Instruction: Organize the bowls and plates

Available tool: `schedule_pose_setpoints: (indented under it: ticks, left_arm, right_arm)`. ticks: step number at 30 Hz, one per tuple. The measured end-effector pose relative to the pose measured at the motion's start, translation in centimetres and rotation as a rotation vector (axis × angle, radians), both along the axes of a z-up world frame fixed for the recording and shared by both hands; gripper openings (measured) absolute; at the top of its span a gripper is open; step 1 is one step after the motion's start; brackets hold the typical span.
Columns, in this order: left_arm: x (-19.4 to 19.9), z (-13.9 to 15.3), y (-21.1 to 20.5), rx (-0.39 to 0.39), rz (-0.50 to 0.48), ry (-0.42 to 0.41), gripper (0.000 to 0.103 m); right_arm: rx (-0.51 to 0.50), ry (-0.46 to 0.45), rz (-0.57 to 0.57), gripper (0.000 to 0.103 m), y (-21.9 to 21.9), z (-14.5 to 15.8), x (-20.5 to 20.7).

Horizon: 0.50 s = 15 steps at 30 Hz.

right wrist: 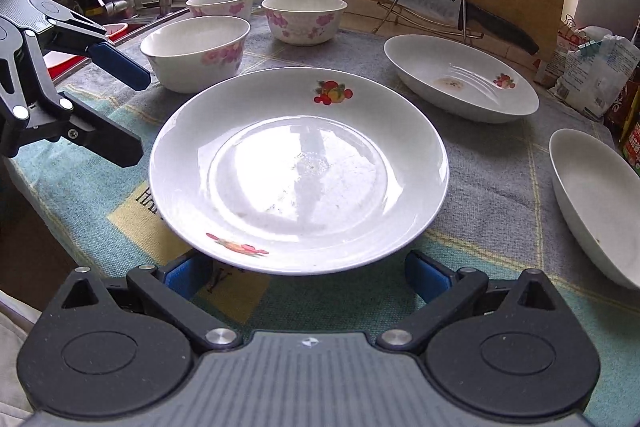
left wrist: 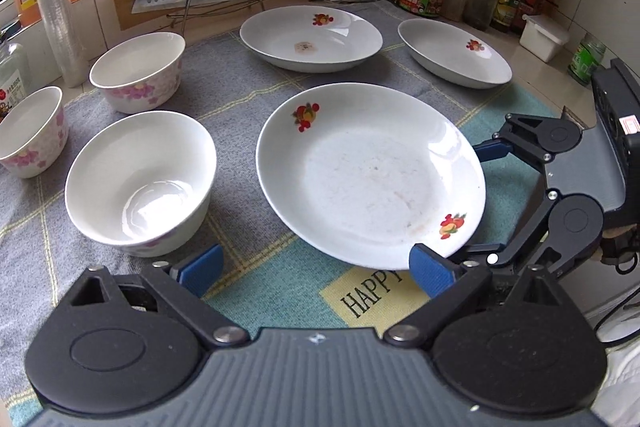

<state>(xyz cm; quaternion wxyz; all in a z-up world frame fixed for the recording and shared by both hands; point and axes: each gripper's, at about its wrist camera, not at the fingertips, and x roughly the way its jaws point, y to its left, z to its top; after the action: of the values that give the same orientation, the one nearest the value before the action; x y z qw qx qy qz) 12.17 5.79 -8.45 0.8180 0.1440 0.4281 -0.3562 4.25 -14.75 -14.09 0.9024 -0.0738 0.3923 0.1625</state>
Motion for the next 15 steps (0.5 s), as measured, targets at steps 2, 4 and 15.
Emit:
schedule_pose_setpoints:
  ticks: [2,4,15]
  left_arm:
    - [0.3,0.2,-0.2,-0.009,-0.017,0.01,0.099]
    - [0.6,0.5,-0.4,-0.02,-0.023,0.022,0.099]
    - [3.7,2.1,-5.0,0.007,-0.048,0.048,0.099]
  right_arm:
    - [0.003,-0.005,0.009,0.103,0.1,0.0,0.3]
    - [0.007,-0.011,0.025,0.103,0.0,-0.1,0.5]
    - [0.028,-0.055,0.145,0.103,-1.0,-0.4,0.6]
